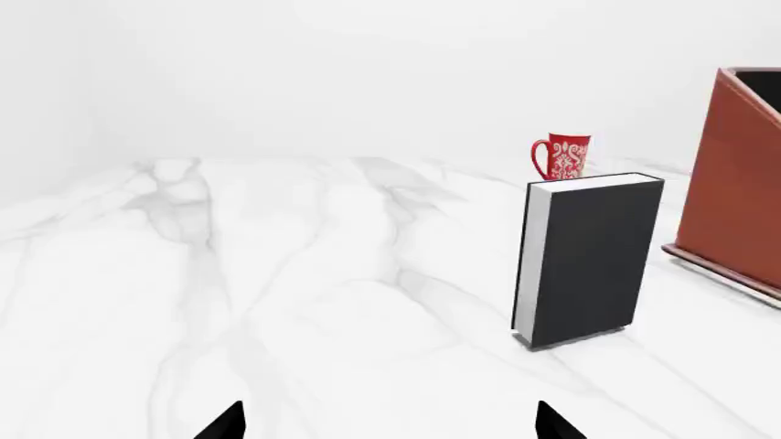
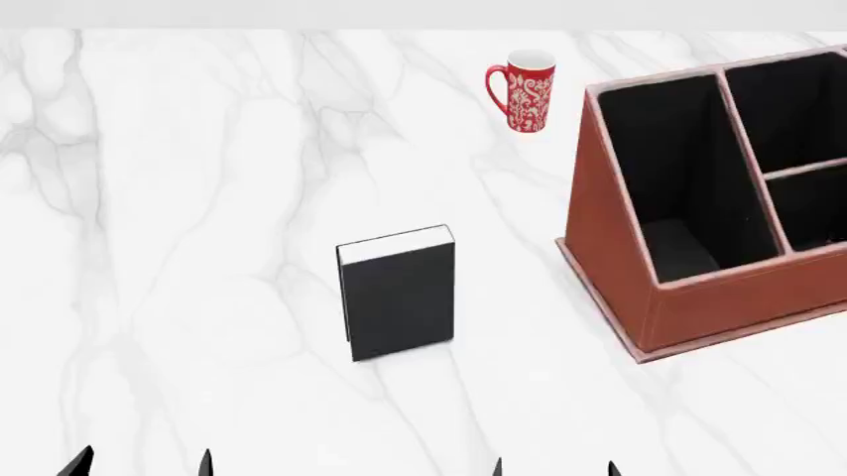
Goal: Pick up the book and place it in the left compartment of the caddy.
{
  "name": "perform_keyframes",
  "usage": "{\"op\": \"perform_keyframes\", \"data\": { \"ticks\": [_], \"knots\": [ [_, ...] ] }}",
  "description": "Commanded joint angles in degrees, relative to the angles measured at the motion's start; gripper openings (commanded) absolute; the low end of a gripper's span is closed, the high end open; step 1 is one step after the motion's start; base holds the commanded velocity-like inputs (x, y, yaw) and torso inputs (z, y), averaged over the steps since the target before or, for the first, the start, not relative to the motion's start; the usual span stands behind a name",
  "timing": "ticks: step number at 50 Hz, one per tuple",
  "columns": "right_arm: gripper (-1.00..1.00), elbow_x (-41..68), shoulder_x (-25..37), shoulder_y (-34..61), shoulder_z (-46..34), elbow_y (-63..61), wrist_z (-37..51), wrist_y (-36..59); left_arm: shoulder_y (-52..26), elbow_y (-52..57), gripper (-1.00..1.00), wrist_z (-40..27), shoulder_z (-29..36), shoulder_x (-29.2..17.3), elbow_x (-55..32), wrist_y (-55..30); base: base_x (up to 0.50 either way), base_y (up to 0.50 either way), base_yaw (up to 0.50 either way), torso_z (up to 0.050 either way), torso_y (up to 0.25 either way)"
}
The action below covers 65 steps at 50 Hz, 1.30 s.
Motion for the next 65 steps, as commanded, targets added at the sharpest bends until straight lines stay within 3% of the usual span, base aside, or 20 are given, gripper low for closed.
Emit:
{"op": "perform_keyframes", "data": {
  "ticks": [1,8,15,31,42,65],
  "knots": [
    [1.00,0.69,0.69,0.02,-0.86,0.13,0.85,-0.13,-0.08,-0.07,1.00,-0.80,0.80,-0.72,-0.72,0.00,0.00,0.00,0.00,0.000,0.000],
    [1.00,1.98,2.16,-0.15,-2.54,-1.85,2.67,1.19,0.74,4.27,1.00,-1.83,2.23,-2.15,-2.58,-3.39,0.00,0.00,0.00,0.000,0.000],
    [1.00,4.07,2.95,-0.89,-3.06,-7.75,3.59,5.42,2.01,14.45,1.00,-2.70,2.96,-3.87,-3.80,-12.70,0.00,0.00,0.00,0.000,0.000],
    [1.00,5.58,6.21,-3.81,-3.33,-31.47,6.82,21.02,2.12,37.36,1.00,-3.50,-1.02,-8.17,-9.09,-30.87,0.00,0.00,0.00,0.000,0.000],
    [1.00,5.97,7.96,-4.38,-3.68,-41.41,8.56,29.44,2.52,44.58,1.00,-3.75,-3.06,-10.08,-11.54,-35.08,0.00,0.00,0.00,0.000,0.000],
    [1.00,8.94,9.95,-3.82,-1.94,-51.71,10.06,38.84,1.35,46.28,1.00,-4.74,-4.85,-11.19,-13.74,-36.34,0.00,0.00,0.00,0.000,0.000]
  ]
}}
